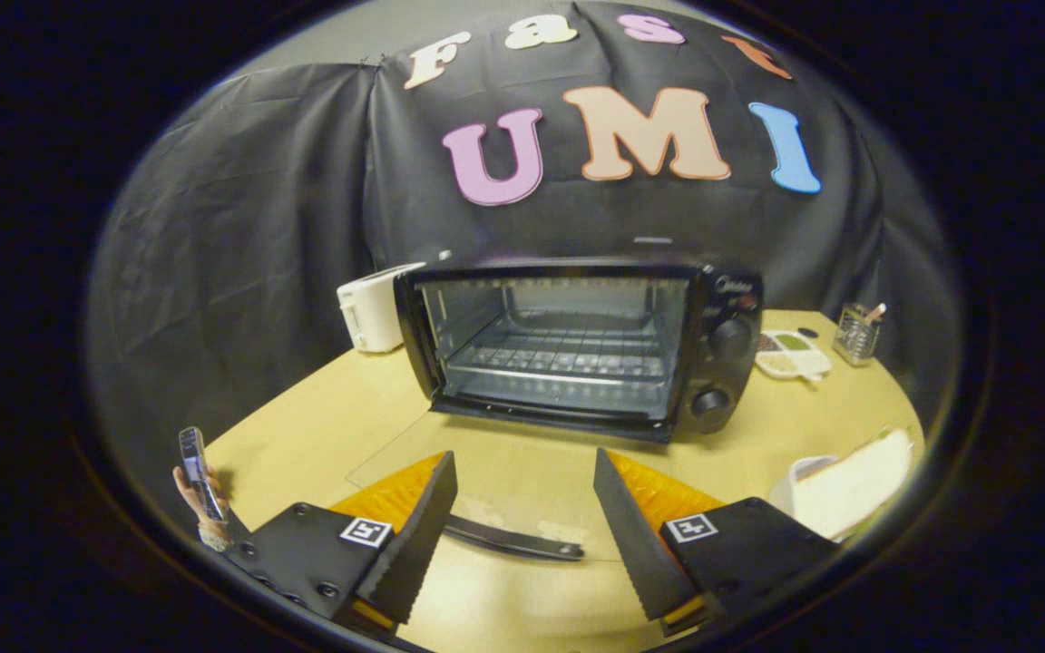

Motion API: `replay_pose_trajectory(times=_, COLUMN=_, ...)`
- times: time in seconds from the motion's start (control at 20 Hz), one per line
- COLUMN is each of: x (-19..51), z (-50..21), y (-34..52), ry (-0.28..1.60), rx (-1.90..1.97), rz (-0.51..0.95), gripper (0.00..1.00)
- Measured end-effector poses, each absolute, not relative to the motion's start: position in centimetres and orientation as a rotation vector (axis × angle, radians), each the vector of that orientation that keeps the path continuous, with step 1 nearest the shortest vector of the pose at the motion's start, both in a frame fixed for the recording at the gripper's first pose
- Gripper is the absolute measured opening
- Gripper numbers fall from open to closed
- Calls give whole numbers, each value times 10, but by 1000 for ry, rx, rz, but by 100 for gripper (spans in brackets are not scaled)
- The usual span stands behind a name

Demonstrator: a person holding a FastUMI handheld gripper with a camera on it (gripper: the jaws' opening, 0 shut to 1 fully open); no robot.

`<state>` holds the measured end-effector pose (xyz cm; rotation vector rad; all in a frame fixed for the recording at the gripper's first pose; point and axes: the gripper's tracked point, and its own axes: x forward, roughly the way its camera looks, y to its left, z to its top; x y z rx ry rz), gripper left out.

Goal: Open the toaster oven, put the food inside, and close the toaster oven door.

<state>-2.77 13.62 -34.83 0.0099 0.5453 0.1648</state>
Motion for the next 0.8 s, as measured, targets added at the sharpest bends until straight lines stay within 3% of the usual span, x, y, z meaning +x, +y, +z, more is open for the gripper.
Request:
replay_pose_trajectory(times=0.35, x=-58, z=-268, y=18, ry=671, rx=27, rz=84, gripper=94)
replay_pose_trajectory(times=0.55, x=-86, z=-286, y=-62, ry=842, rx=93, rz=-27, gripper=94)
replay_pose_trajectory(times=0.8, x=-102, z=-313, y=-122, ry=929, rx=209, rz=-115, gripper=90)
